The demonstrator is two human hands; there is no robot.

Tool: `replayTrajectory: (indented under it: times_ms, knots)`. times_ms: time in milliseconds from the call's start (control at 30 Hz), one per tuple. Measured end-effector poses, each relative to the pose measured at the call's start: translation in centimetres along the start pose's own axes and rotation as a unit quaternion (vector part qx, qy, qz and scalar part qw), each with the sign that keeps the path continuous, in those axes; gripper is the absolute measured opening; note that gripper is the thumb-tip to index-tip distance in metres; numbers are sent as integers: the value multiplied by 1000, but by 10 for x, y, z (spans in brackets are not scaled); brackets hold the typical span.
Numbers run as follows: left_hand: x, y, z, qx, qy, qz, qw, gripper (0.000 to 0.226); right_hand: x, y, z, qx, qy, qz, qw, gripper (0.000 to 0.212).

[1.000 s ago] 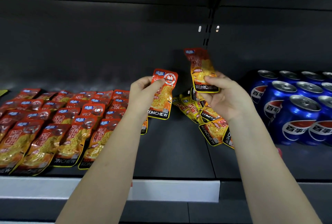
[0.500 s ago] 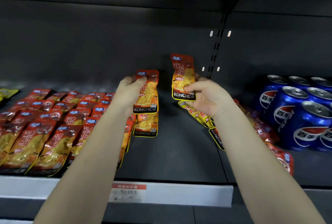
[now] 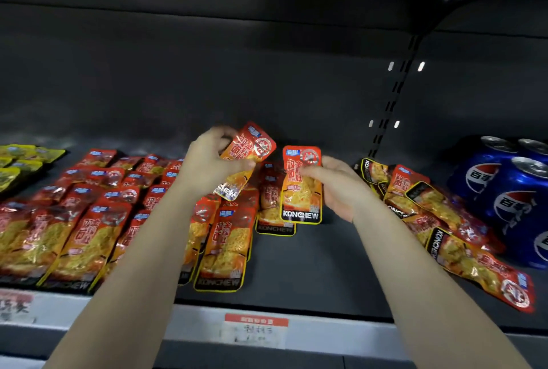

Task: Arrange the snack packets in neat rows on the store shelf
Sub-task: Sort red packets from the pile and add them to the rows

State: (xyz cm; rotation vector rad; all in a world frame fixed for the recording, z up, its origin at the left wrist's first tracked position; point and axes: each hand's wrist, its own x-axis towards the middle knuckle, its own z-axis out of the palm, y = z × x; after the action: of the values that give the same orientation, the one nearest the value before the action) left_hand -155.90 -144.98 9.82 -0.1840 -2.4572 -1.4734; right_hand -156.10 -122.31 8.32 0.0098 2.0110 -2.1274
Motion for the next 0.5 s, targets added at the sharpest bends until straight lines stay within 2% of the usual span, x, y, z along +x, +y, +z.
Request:
replayTrajectory:
  times_ms: [100,167,267,500]
  knots:
    - [-8,-8,2,11,30,40,999,40,-1,4,0,-66,9,-3,998,23]
    - [-12,-11,3,60,45,77,994,35,-3,7,1,-121,13,-2,993,21]
    - [-15,-8,2,72,50,96,992,34,-4,12,2,-175,-9,2,985,25]
    - [-13,-10,3,84,97,117,985,40,-10,13,6,-210,-87,-23,974,33]
